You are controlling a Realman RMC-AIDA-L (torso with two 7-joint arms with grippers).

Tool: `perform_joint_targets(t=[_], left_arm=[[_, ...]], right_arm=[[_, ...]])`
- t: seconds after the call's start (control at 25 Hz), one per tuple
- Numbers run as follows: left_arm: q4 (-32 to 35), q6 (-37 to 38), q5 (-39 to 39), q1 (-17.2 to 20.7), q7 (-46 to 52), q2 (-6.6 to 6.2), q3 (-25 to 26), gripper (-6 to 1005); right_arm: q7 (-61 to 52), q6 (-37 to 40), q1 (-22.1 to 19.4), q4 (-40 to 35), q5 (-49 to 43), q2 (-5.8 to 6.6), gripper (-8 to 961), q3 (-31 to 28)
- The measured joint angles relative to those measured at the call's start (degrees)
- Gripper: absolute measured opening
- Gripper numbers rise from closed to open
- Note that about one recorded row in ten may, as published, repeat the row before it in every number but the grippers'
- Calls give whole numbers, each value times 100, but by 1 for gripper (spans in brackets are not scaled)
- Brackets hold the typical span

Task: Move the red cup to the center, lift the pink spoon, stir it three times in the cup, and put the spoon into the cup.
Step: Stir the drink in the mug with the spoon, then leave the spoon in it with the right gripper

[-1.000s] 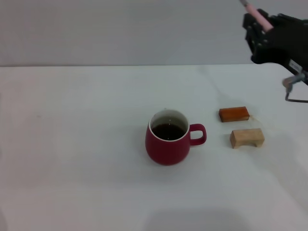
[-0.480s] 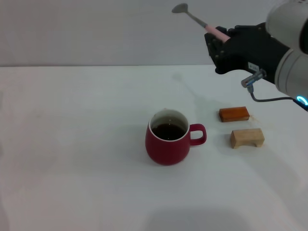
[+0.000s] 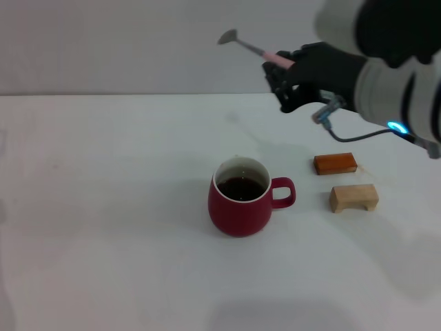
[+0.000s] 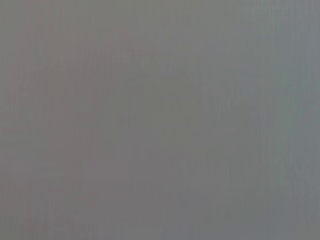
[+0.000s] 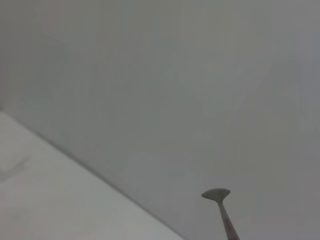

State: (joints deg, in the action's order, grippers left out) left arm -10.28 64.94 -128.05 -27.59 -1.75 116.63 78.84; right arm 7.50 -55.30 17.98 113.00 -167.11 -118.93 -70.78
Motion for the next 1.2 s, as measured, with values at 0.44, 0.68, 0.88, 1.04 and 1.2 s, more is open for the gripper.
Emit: perform_joint_targets(t=[0.44, 0.68, 0.88, 1.04, 1.2], left_arm=[[0, -4, 0, -17, 0, 18, 0, 844], [0, -14, 0, -39, 0, 18, 0, 844], [-1, -92, 0, -60, 0, 4, 0, 844], [0, -179, 0, -85, 0, -9, 0, 844], [-1, -255, 0, -106, 0, -36, 0, 844]], right_arm=[[-42, -1159, 1201, -337, 15, -4, 154, -68], [-68, -2067, 1845, -383, 34, -11, 154, -81], [-72, -2731, 2236, -429, 238, -15, 154, -80], [-74, -2995, 2321, -411, 373, -16, 154, -95], [-74, -3132, 2304, -439, 633, -16, 154, -194]])
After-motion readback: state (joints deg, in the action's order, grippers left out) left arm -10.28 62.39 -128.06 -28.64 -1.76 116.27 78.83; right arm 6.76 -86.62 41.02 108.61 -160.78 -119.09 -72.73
